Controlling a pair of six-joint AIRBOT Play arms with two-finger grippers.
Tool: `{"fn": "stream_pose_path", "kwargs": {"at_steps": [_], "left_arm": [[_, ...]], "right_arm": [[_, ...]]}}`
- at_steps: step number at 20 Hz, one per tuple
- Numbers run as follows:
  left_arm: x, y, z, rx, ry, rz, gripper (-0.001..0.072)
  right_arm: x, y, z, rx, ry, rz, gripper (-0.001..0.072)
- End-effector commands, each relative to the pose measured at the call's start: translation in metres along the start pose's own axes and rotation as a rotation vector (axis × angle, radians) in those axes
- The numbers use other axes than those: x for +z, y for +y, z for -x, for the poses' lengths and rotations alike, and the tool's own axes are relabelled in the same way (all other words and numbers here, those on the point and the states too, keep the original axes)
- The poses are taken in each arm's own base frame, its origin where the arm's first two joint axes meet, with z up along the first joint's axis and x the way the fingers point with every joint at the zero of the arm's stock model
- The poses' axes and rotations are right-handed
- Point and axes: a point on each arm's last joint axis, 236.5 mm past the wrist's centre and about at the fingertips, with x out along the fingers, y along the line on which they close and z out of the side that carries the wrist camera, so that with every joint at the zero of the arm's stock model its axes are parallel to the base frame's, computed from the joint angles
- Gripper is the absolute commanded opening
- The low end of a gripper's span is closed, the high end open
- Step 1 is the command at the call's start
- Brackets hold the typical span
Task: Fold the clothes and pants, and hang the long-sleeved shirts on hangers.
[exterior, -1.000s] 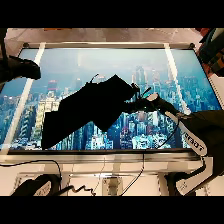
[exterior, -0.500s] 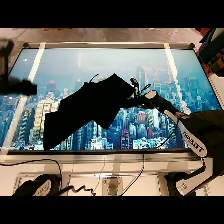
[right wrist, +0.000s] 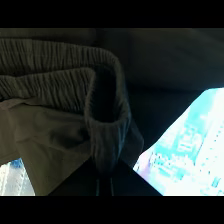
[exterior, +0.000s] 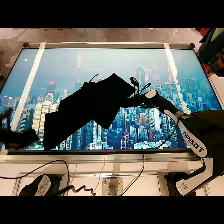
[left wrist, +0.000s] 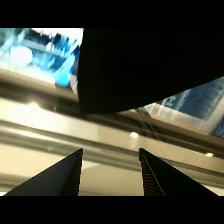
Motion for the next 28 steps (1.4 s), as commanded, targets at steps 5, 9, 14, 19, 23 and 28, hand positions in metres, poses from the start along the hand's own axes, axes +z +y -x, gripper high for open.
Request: {"fn": "stream_pose_path", "kwargs": {"at_steps": [5,9,14,19,23,28], "left_arm": [[-0.018,0.017,-0.065,-0.078,-0.051,0.117,0.0615],[0.005,0.007,-0.082,-0.163,-0.094,0.170,0.0586],[0.031,-0.003,-0.099,-0.259,-0.144,0.227,0.0343],[0.068,-0.007,-0.078,-0.289,-0.250,0.193,0.0014],[0.162,-0.012,0.017,-0.326,-0.532,0.147,0.0012],[0.254,-0.012,0.188,-0.270,-0.967,0.075,0.0011]], "right_arm": [[-0.010,0.008,0.000,0.030,0.043,0.001,0.0026],[-0.012,0.009,0.000,0.036,0.053,0.002,0.0026],[-0.008,0.011,0.001,0.036,0.046,0.021,0.0026],[0.025,0.022,0.014,0.006,0.013,0.161,0.0025],[0.094,0.018,0.064,-0.053,-0.116,0.108,0.0025],[0.192,0.005,0.212,-0.157,-0.439,0.063,0.0024]]}}
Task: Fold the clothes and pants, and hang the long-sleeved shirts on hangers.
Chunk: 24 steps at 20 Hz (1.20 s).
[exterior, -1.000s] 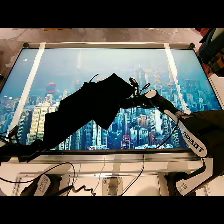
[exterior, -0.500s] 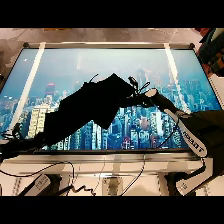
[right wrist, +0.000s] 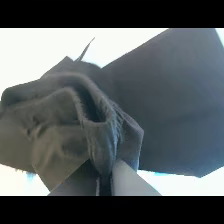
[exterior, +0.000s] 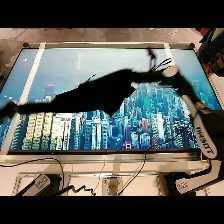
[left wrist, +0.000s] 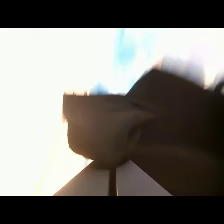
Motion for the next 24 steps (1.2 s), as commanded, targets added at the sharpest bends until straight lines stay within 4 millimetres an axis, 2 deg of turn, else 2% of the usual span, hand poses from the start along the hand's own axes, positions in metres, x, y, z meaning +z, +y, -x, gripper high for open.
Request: {"fn": "stream_pose_path", "kwargs": {"at_steps": [1,3,5,6,7,9,11,13,15,18,21,24], "left_arm": [[0.107,-0.039,0.049,-0.019,-0.268,-0.078,0.0011],[0.137,-0.055,0.072,-0.012,-0.336,-0.144,0.0010],[0.151,-0.062,0.086,-0.002,-0.370,-0.181,0.0010],[0.151,-0.063,0.086,-0.003,-0.371,-0.184,0.0010],[0.148,-0.062,0.084,-0.003,-0.354,-0.187,0.0010],[0.128,-0.050,0.075,0.050,-0.267,-0.243,0.0011],[0.102,-0.027,0.063,0.133,-0.159,-0.302,0.0010],[0.068,-0.002,0.050,0.181,-0.043,-0.309,0.0011],[0.025,0.029,0.039,0.246,0.099,-0.326,0.0011],[-0.034,0.078,0.032,0.356,0.284,-0.358,0.0012],[-0.085,0.115,0.038,0.441,0.455,-0.399,0.0012],[-0.113,0.140,0.047,0.506,0.562,-0.443,0.0012]], "right_arm": [[0.080,-0.032,0.094,-0.138,-0.205,-0.044,0.0024],[0.100,-0.053,0.157,-0.247,-0.277,-0.047,0.0024],[0.101,-0.071,0.212,-0.367,-0.307,-0.067,0.0024],[0.096,-0.080,0.237,-0.439,-0.299,-0.064,0.0024],[0.084,-0.090,0.257,-0.512,-0.265,-0.066,0.0024],[0.041,-0.109,0.288,-0.668,-0.112,-0.090,0.0023],[0.004,-0.120,0.309,-0.776,0.020,-0.107,0.0023],[-0.026,-0.115,0.311,-0.776,0.078,-0.135,0.0023],[-0.066,-0.115,0.307,-0.773,0.132,-0.172,0.0024],[-0.154,-0.121,0.292,-0.765,0.257,-0.267,0.0024],[-0.245,-0.120,0.271,-0.723,0.354,-0.372,0.0024],[-0.305,-0.106,0.259,-0.667,0.421,-0.436,0.0024]]}}
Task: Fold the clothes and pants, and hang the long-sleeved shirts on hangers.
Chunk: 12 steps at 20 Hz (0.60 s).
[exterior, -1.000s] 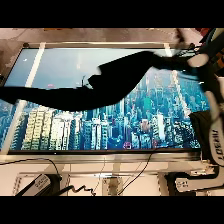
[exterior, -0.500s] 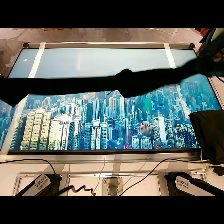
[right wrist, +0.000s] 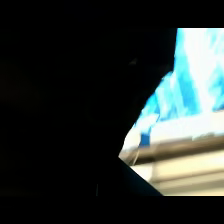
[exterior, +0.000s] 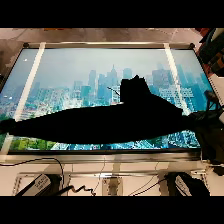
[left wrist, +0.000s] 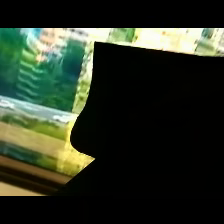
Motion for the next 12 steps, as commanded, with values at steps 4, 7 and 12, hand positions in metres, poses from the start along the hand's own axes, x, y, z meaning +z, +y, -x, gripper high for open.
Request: {"fn": "stream_pose_path", "kwargs": {"at_steps": [4,7,12], "left_arm": [[-0.060,0.036,-0.014,0.155,0.207,-0.140,0.0012],[-0.064,0.049,-0.011,0.197,0.223,-0.158,0.0012],[-0.048,0.051,-0.014,0.208,0.153,-0.141,0.0720]], "right_arm": [[-0.115,0.002,-0.039,0.043,0.270,-0.047,0.0024],[-0.133,0.000,-0.038,0.038,0.346,-0.047,0.0025],[-0.094,-0.015,-0.047,-0.021,0.176,-0.028,0.0558]]}}
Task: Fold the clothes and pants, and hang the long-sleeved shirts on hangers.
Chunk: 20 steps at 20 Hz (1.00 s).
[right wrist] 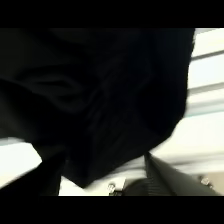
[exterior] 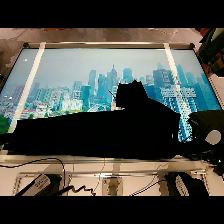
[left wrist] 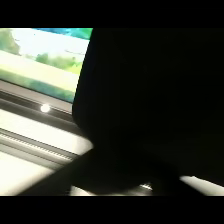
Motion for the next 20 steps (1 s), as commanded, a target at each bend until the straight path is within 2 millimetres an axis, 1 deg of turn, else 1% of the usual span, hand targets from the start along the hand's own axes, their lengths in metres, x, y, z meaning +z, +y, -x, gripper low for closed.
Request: {"fn": "stream_pose_path", "kwargs": {"at_steps": [1,3,4,5,6,8,9,10,11,13,14,15,17,18,20], "left_arm": [[0.012,0.007,0.001,0.024,-0.051,0.039,0.0703],[0.022,0.013,0.005,0.039,-0.089,0.113,0.0703],[0.028,0.017,0.009,0.047,-0.109,0.148,0.0702],[0.036,0.023,0.015,0.059,-0.137,0.183,0.0699],[0.043,0.026,0.020,0.061,-0.161,0.207,0.0697],[0.054,0.029,0.028,0.052,-0.196,0.224,0.0696],[0.059,0.027,0.031,0.036,-0.211,0.238,0.0697],[0.064,0.021,0.032,0.008,-0.228,0.251,0.0696],[0.070,0.011,0.033,-0.038,-0.249,0.260,0.0696],[0.088,-0.014,0.040,-0.144,-0.304,0.265,0.0696],[0.099,-0.034,0.044,-0.207,-0.329,0.245,0.0696],[0.108,-0.057,0.047,-0.271,-0.339,0.214,0.0696],[0.120,-0.106,0.050,-0.372,-0.321,0.137,0.0696],[0.126,-0.135,0.051,-0.421,-0.310,0.090,0.0696],[0.140,-0.191,0.057,-0.518,-0.293,0.028,0.0696]], "right_arm": [[0.046,-0.019,0.004,-0.082,-0.197,0.015,0.0555],[0.091,-0.040,0.019,-0.160,-0.392,-0.052,0.0552],[0.107,-0.048,0.026,-0.173,-0.452,-0.102,0.0550],[0.119,-0.056,0.030,-0.174,-0.480,-0.141,0.0525],[0.126,-0.067,0.030,-0.180,-0.473,-0.169,0.0476],[0.133,-0.091,0.023,-0.166,-0.404,-0.212,0.0471],[0.135,-0.096,0.017,-0.107,-0.358,-0.238,0.0466],[0.136,-0.094,0.009,-0.008,-0.313,-0.260,0.0453],[0.137,-0.082,0.003,0.136,-0.272,-0.256,0.0452],[0.138,-0.061,-0.006,0.402,-0.224,-0.244,0.0458],[0.137,-0.062,-0.012,0.472,-0.203,-0.263,0.0524],[0.136,-0.065,-0.022,0.499,-0.180,-0.292,0.0574],[0.141,-0.070,-0.042,0.509,-0.153,-0.329,0.0588],[0.147,-0.067,-0.049,0.524,-0.163,-0.326,0.0600],[0.159,-0.049,-0.056,0.589,-0.170,-0.306,0.0600]]}}
